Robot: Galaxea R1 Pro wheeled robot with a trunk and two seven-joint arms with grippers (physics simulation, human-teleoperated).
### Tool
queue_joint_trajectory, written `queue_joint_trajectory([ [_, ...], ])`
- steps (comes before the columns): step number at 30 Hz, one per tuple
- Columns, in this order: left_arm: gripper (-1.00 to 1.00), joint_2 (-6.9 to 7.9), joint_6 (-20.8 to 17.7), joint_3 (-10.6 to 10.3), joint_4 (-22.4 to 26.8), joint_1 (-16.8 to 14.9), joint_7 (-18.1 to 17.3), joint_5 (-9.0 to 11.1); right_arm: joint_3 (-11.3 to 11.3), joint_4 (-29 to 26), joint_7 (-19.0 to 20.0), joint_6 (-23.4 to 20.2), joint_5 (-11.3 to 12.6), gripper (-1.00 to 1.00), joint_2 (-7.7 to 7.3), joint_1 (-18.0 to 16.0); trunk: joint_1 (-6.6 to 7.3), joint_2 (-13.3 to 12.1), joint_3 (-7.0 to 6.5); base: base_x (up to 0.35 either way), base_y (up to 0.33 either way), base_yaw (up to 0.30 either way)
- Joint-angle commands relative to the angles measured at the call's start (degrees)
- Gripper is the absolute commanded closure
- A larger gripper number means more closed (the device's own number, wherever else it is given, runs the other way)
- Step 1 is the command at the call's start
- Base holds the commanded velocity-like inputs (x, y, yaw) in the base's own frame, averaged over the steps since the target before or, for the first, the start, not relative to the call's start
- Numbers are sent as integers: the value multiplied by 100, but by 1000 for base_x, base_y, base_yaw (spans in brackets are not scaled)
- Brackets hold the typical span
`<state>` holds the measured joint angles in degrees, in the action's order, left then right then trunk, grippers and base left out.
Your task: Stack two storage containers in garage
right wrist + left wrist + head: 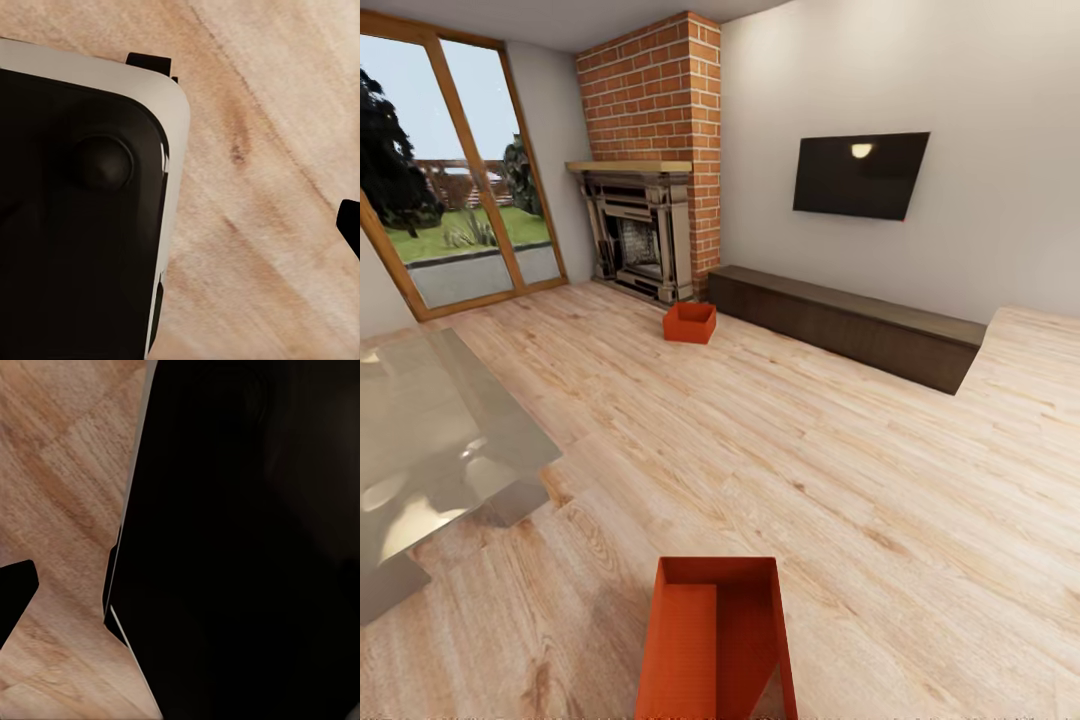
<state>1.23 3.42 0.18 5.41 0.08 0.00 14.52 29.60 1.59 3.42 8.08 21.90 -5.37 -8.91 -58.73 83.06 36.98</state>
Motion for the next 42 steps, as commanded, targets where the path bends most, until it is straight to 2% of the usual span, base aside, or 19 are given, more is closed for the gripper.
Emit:
queue_joint_trajectory([
  [1, -100, 0, 10, -1, 4, 1, 0, 25, 37, 17, 36, 32, 60, -100, 1, -6, 0, 2, 14, 0, 0, 0],
  [42, -100, 0, 10, -1, 4, 1, 0, 25, 37, 17, 27, 45, 60, -100, 1, -6, 0, 2, 394, 0, 0, 0],
])
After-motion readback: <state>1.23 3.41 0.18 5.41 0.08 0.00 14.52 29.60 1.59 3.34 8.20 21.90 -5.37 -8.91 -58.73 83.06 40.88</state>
